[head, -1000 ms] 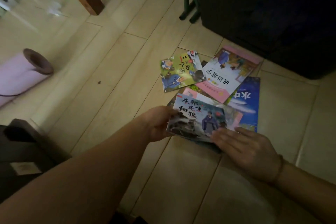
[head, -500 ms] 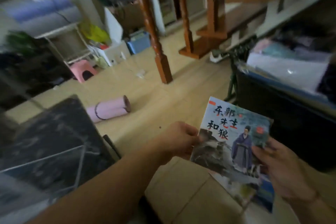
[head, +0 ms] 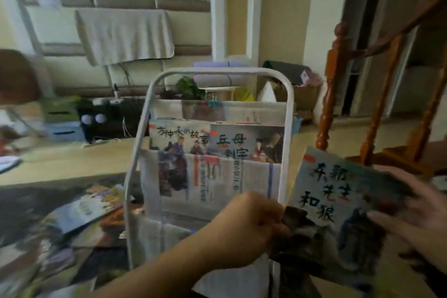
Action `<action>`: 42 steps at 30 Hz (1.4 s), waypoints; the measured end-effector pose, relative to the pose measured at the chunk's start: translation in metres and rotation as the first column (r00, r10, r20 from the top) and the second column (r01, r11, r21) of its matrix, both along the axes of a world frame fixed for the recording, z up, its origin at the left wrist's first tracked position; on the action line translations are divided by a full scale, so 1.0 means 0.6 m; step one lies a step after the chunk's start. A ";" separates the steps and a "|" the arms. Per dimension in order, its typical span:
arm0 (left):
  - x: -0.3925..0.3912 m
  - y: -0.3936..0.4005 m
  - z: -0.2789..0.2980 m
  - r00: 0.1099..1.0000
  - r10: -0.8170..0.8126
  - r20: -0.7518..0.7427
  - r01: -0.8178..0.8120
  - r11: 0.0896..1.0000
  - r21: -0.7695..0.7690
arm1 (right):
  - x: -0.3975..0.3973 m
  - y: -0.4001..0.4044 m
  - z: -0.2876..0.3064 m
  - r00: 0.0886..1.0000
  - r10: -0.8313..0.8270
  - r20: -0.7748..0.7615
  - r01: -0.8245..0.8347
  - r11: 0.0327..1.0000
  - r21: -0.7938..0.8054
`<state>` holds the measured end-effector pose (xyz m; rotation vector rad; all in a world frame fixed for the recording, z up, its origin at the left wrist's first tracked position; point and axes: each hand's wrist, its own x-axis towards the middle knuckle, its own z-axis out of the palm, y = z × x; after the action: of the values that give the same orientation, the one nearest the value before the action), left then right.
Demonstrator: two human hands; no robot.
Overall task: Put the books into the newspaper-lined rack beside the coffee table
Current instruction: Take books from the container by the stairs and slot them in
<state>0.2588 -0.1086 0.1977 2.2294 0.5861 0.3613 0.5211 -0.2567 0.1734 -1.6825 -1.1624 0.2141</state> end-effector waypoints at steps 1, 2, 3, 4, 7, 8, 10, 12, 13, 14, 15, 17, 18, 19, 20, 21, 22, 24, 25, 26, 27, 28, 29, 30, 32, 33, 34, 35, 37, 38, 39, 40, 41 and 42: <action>-0.027 0.006 0.016 0.998 0.027 0.056 -0.028 1.000 0.012 | -0.039 0.023 0.047 0.989 -0.024 0.143 0.020 0.999 0.032; -0.051 0.016 0.033 0.990 0.066 0.123 -0.072 0.996 0.046 | -0.062 0.041 0.081 0.954 -0.052 0.294 0.038 0.998 0.053; -0.071 0.028 0.050 0.972 0.110 0.208 -0.129 0.988 0.081 | -0.087 0.064 0.116 0.891 -0.087 0.445 0.046 0.994 0.101; -0.088 0.044 0.066 0.941 0.153 0.301 -0.188 0.978 0.088 | -0.118 0.088 0.154 0.823 -0.123 0.554 0.051 0.988 0.143; -0.109 0.103 0.098 0.819 0.302 0.487 -0.329 0.944 -0.032 | -0.184 0.153 0.245 0.651 -0.174 0.739 -0.031 0.966 0.255; -0.107 0.125 0.104 0.783 0.349 0.515 -0.364 0.928 -0.075 | -0.195 0.176 0.267 0.624 -0.181 0.760 -0.047 0.962 0.269; -0.091 0.168 0.108 0.715 0.423 0.557 -0.440 0.891 -0.111 | -0.204 0.225 0.298 0.523 -0.215 0.825 -0.030 0.962 0.270; -0.072 0.207 0.102 0.661 0.481 0.576 -0.538 0.839 -0.083 | -0.203 0.265 0.310 0.430 -0.234 0.872 0.022 0.968 0.249; -0.064 0.222 0.095 0.650 0.498 0.574 -0.574 0.817 -0.059 | -0.203 0.279 0.309 0.386 -0.247 0.889 0.048 0.968 0.248; -0.056 0.233 0.084 0.652 0.510 0.561 -0.597 0.802 -0.035 | -0.202 0.289 0.303 0.341 -0.252 0.906 0.073 0.968 0.242; -0.050 0.241 0.074 0.663 0.513 0.546 -0.603 0.797 -0.016 | -0.198 0.297 0.292 0.295 -0.263 0.919 0.092 0.965 0.247; -0.041 0.248 0.052 0.703 0.501 0.505 -0.599 0.800 0.042 | -0.190 0.305 0.266 0.250 -0.254 0.934 0.135 0.965 0.226; -0.039 0.250 0.041 0.728 0.495 0.474 -0.595 0.799 0.080 | -0.184 0.307 0.254 0.238 -0.238 0.942 0.149 0.967 0.206; -0.037 0.250 0.032 0.753 0.490 0.439 -0.586 0.803 0.110 | -0.176 0.307 0.240 0.226 -0.226 0.947 0.158 0.968 0.194; -0.036 0.250 0.025 0.776 0.486 0.402 -0.576 0.806 0.137 | -0.170 0.306 0.227 0.211 -0.222 0.952 0.167 0.968 0.188; -0.035 0.250 0.019 0.792 0.481 0.375 -0.568 0.807 0.164 | -0.166 0.305 0.214 0.192 -0.224 0.955 0.175 0.966 0.191; -0.034 0.251 0.014 0.800 0.480 0.360 -0.565 0.805 0.183 | -0.163 0.303 0.200 0.178 -0.229 0.957 0.182 0.963 0.197; -0.031 0.253 0.006 0.801 0.483 0.353 -0.568 0.800 0.193 | -0.158 0.300 0.174 0.160 -0.239 0.958 0.185 0.960 0.208; -0.030 0.255 0.001 0.799 0.487 0.353 -0.571 0.799 0.189 | -0.157 0.297 0.163 0.156 -0.237 0.959 0.186 0.961 0.207; -0.029 0.256 -0.002 0.795 0.490 0.357 -0.572 0.801 0.175 | -0.154 0.296 0.152 0.149 -0.226 0.963 0.186 0.963 0.197; -0.027 0.257 -0.005 0.794 0.490 0.361 -0.569 0.808 0.153 | -0.151 0.295 0.141 0.143 -0.206 0.968 0.191 0.965 0.178; -0.026 0.257 -0.008 0.794 0.489 0.360 -0.563 0.816 0.134 | -0.147 0.295 0.130 0.139 -0.185 0.973 0.198 0.968 0.156; -0.025 0.257 -0.010 0.796 0.488 0.358 -0.559 0.820 0.125 | -0.142 0.295 0.119 0.145 -0.168 0.975 0.204 0.969 0.137; -0.024 0.256 -0.011 0.798 0.490 0.352 -0.560 0.819 0.129 | -0.138 0.296 0.110 0.161 -0.160 0.974 0.204 0.971 0.125; -0.020 0.255 -0.011 0.797 0.495 0.346 -0.570 0.806 0.161 | -0.132 0.297 0.097 0.213 -0.157 0.964 0.193 0.974 0.116; -0.018 0.256 -0.011 0.792 0.503 0.346 -0.580 0.796 0.172 | -0.131 0.297 0.094 0.232 -0.155 0.960 0.188 0.976 0.113; -0.016 0.257 -0.010 0.784 0.518 0.343 -0.596 0.782 0.182 | -0.131 0.299 0.091 0.248 -0.156 0.956 0.178 0.978 0.113; -0.014 0.258 -0.009 0.773 0.537 0.338 -0.615 0.764 0.195 | -0.130 0.301 0.088 0.280 -0.152 0.948 0.161 0.981 0.110; -0.009 0.260 -0.009 0.754 0.565 0.335 -0.642 0.741 0.197 | -0.129 0.306 0.083 0.396 -0.130 0.909 0.097 0.990 0.100; -0.007 0.260 -0.009 0.751 0.569 0.335 -0.645 0.741 0.187 | -0.128 0.309 0.080 0.452 -0.121 0.884 0.066 0.993 0.103; -0.006 0.260 -0.010 0.752 0.569 0.334 -0.643 0.745 0.177 | -0.127 0.311 0.078 0.491 -0.119 0.863 0.053 0.993 0.107; -0.004 0.260 -0.011 0.756 0.564 0.332 -0.636 0.753 0.169 | -0.126 0.313 0.076 0.510 -0.122 0.852 0.050 0.992 0.112; -0.004 0.261 -0.011 0.762 0.560 0.326 -0.630 0.758 0.170 | -0.126 0.313 0.076 0.513 -0.123 0.850 0.054 0.992 0.111; -0.003 0.261 -0.011 0.768 0.556 0.318 -0.625 0.760 0.179 | -0.126 0.313 0.076 0.507 -0.124 0.853 0.060 0.992 0.108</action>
<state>0.2572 0.0482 0.1908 2.1498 1.1716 1.0957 0.4454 -0.0691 0.2189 -1.8118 -1.7566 -0.8543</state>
